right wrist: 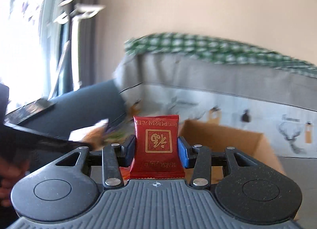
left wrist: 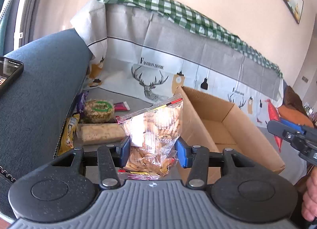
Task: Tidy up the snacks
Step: 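Lift both held snacks and carry them over the cardboard box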
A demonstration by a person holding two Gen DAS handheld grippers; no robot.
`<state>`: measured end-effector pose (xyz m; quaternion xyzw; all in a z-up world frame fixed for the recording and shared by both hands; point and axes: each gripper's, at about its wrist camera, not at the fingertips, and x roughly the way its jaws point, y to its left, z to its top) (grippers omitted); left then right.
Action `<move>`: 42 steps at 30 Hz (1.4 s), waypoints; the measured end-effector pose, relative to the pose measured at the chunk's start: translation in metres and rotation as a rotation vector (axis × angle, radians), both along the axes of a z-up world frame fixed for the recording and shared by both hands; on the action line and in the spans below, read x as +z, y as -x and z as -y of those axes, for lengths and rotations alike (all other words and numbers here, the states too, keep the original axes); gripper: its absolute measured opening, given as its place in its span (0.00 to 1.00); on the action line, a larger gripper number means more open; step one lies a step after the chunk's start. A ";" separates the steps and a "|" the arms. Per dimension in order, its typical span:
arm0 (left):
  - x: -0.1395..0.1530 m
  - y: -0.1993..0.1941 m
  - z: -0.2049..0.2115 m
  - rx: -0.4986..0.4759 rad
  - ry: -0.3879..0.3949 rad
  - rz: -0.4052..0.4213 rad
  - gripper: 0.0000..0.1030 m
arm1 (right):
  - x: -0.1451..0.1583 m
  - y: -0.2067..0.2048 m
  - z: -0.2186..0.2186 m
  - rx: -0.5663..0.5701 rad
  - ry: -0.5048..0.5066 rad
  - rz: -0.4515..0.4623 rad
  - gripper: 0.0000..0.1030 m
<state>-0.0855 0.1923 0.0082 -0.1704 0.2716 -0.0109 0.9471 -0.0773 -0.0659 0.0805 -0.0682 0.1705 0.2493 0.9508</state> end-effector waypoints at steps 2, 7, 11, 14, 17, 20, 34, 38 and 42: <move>0.001 0.001 0.001 0.000 0.003 0.009 0.51 | -0.011 -0.013 0.020 -0.048 0.002 -0.017 0.45; -0.002 -0.003 0.002 0.004 -0.011 0.005 0.51 | -0.030 -0.036 0.057 -0.156 -0.063 -0.086 0.45; -0.005 -0.011 0.007 0.011 -0.038 -0.019 0.51 | -0.036 -0.044 0.067 -0.170 -0.094 -0.087 0.45; -0.008 -0.017 0.017 0.006 -0.076 -0.041 0.51 | -0.036 -0.045 0.070 -0.164 -0.118 -0.076 0.45; -0.010 -0.018 0.027 -0.007 -0.121 -0.040 0.51 | -0.035 -0.046 0.074 -0.158 -0.128 -0.067 0.45; -0.011 -0.017 0.036 -0.023 -0.158 -0.040 0.51 | -0.034 -0.049 0.083 -0.170 -0.156 -0.061 0.45; -0.002 -0.010 0.040 0.068 -0.088 -0.041 0.51 | -0.036 -0.044 0.096 -0.171 -0.157 -0.042 0.45; 0.000 -0.007 0.056 0.055 -0.090 -0.042 0.51 | -0.037 -0.046 0.100 -0.176 -0.168 -0.042 0.45; 0.002 -0.005 0.077 0.010 -0.094 -0.046 0.51 | -0.037 -0.048 0.105 -0.192 -0.200 -0.048 0.45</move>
